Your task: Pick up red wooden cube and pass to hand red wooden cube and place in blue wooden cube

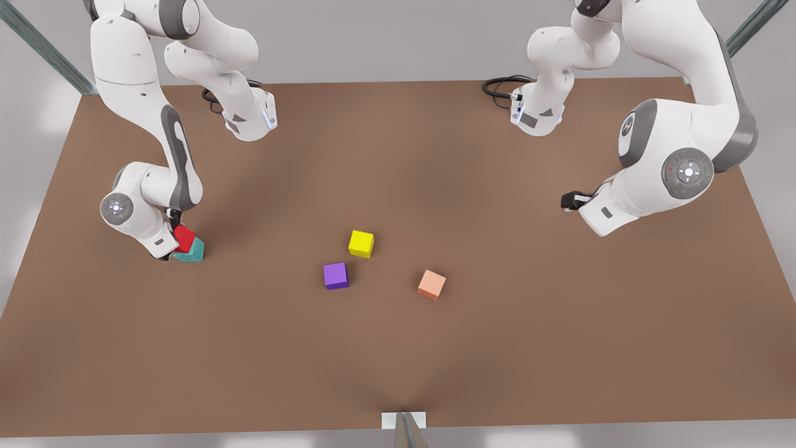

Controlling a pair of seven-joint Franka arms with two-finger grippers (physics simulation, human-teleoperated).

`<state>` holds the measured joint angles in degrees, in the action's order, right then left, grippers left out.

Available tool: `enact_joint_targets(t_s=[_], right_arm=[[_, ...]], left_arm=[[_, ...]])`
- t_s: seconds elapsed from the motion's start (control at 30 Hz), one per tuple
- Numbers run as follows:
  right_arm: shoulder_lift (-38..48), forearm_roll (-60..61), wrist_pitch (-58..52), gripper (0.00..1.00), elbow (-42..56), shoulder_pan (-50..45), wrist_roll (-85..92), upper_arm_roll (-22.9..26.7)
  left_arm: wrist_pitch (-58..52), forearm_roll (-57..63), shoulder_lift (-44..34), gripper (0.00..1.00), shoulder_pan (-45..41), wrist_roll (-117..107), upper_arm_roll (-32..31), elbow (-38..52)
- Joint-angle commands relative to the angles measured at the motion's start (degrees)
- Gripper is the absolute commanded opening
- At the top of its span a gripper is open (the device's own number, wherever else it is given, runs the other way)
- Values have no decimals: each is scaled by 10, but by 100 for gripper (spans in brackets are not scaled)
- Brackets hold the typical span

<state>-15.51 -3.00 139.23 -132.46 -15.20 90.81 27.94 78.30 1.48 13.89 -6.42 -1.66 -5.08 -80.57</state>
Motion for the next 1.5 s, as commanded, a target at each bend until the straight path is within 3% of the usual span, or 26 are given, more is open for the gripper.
enact_joint_targets(t_s=[0.0,0.27,0.5,0.63,0.83,0.93,1.07,1.2,1.23,1.27,1.3,1.47], right_arm=[[0,0,3,100,0,0,-42,0],[22,0,-43,100,8,-1,-44,-3],[50,82,-240,100,73,-15,-45,-5],[0,171,-437,100,196,-14,-312,-4],[-138,208,-473,100,351,-49,-911,-4],[-67,129,-608,100,454,-62,-967,2],[72,59,-601,100,476,-74,-862,-5],[44,56,-625,100,519,-82,-876,-8],[51,57,-625,100,519,-16,-887,-75],[72,13,-614,100,500,102,-898,-223],[81,12,-607,100,488,132,-903,-258],[73,13,-617,100,490,132,-898,-256]], left_arm=[[-1,0,0,100,0,-5,0,0],[-1,0,6,100,0,-6,0,0],[-3,0,6,100,0,-6,0,0],[-3,1,6,100,0,-6,0,0],[-3,1,6,100,0,-4,0,0],[-3,2,6,100,0,-5,0,1],[-3,1,6,100,0,-6,0,0],[-11,1,6,100,0,-6,0,1],[-11,1,6,100,0,-6,0,0],[-11,1,6,100,0,-6,0,0],[-12,1,6,100,0,-6,0,0],[-12,1,6,100,-1,-5,0,0]])
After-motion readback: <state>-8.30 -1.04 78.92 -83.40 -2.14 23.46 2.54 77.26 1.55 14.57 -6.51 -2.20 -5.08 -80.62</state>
